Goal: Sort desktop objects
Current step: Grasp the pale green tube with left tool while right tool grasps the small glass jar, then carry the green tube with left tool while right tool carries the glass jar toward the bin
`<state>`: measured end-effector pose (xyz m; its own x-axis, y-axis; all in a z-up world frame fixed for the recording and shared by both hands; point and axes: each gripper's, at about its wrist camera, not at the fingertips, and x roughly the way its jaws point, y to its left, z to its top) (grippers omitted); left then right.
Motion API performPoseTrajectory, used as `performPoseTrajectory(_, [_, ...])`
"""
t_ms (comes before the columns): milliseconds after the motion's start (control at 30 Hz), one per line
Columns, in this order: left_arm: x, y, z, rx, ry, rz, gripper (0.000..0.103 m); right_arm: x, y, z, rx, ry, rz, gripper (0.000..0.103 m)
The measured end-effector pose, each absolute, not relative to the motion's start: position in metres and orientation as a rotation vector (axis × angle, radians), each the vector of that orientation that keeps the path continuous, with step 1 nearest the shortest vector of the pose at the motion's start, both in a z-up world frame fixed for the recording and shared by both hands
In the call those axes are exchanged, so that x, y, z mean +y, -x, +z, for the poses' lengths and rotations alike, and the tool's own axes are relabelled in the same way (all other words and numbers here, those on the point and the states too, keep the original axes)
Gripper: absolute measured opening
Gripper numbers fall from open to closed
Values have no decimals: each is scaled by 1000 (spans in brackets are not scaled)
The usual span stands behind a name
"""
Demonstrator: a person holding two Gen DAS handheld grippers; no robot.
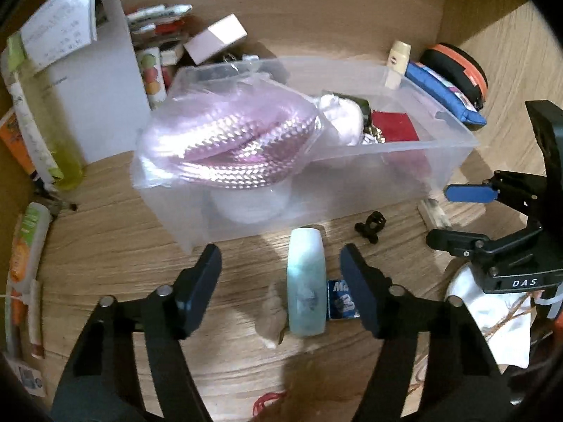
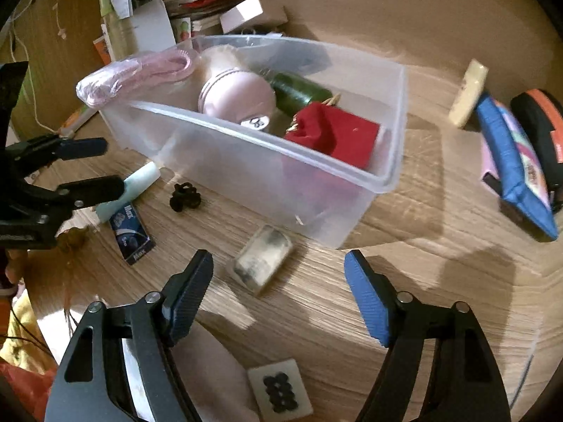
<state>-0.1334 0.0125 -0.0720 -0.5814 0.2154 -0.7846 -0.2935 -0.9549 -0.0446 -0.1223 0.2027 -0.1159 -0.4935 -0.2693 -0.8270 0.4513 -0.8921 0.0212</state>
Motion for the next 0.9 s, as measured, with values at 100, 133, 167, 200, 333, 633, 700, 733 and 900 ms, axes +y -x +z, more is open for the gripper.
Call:
performPoseTrajectory(100, [14, 136, -76, 126, 1267, 2548, 66, 197, 122, -118, 312, -1270, -2368, 59])
performPoseTrajectory(133, [15, 136, -77, 128, 1270, 2547, 65, 193, 121, -118, 342, -1263, -2366, 58])
performPoseTrajectory(167, [16, 137, -79, 129, 1274, 2542, 65, 192, 119, -118, 349, -1253, -2365, 57])
performPoseTrajectory(200, [16, 138, -80, 131, 1282, 2536, 63, 190, 118, -118, 353, -1247, -2357, 57])
performPoseTrajectory(333, [21, 140, -85, 179, 1297, 2534, 54, 183, 114, -116, 365, -1218, -2332, 41])
performPoseTrajectory(633, [28, 136, -85, 239, 1245, 2535, 24, 183, 113, -112, 373, -1199, -2323, 22])
performPoseTrajectory(700, [28, 134, -82, 237, 1229, 2541, 24, 182, 115, -112, 381, -1196, -2325, 22])
performPoseTrajectory(733, [27, 132, -80, 233, 1220, 2545, 24, 183, 113, -112, 384, -1190, -2330, 22])
performPoseTrajectory(900, [19, 121, -63, 167, 1157, 2564, 24, 190, 110, -106, 358, -1174, -2352, 22])
